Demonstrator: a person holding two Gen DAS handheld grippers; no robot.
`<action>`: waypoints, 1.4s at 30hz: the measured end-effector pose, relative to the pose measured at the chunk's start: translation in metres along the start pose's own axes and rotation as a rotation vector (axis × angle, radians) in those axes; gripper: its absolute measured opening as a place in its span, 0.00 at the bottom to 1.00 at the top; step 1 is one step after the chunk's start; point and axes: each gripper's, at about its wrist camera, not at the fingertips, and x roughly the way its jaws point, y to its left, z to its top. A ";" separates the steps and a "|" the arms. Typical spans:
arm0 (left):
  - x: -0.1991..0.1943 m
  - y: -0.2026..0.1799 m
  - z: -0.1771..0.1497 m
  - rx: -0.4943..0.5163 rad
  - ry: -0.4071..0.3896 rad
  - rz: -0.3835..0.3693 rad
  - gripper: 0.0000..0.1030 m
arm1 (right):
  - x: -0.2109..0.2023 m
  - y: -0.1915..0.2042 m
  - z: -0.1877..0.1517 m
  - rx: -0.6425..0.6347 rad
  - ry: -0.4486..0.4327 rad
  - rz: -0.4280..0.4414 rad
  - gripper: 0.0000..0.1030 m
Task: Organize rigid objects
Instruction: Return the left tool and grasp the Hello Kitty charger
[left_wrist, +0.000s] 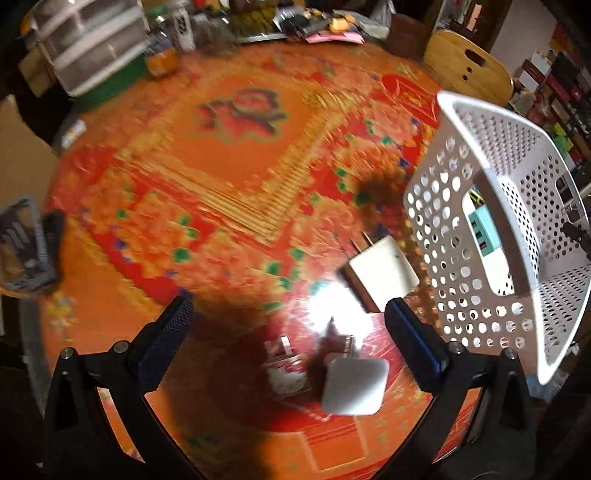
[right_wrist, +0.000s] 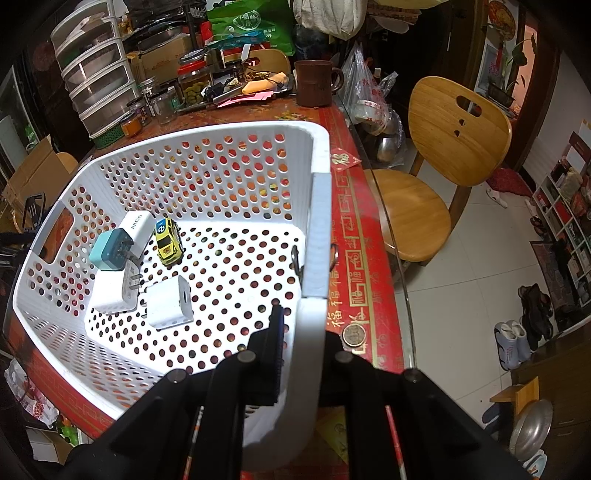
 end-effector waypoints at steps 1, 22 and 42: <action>0.006 -0.004 0.000 0.006 0.011 0.002 0.99 | 0.000 0.000 0.000 -0.001 0.000 -0.001 0.09; 0.004 -0.007 -0.024 0.030 -0.032 -0.138 0.93 | 0.000 0.000 0.000 0.000 -0.002 0.001 0.10; 0.001 -0.015 -0.045 0.099 -0.015 -0.096 0.76 | 0.000 0.000 0.000 -0.002 -0.002 0.002 0.10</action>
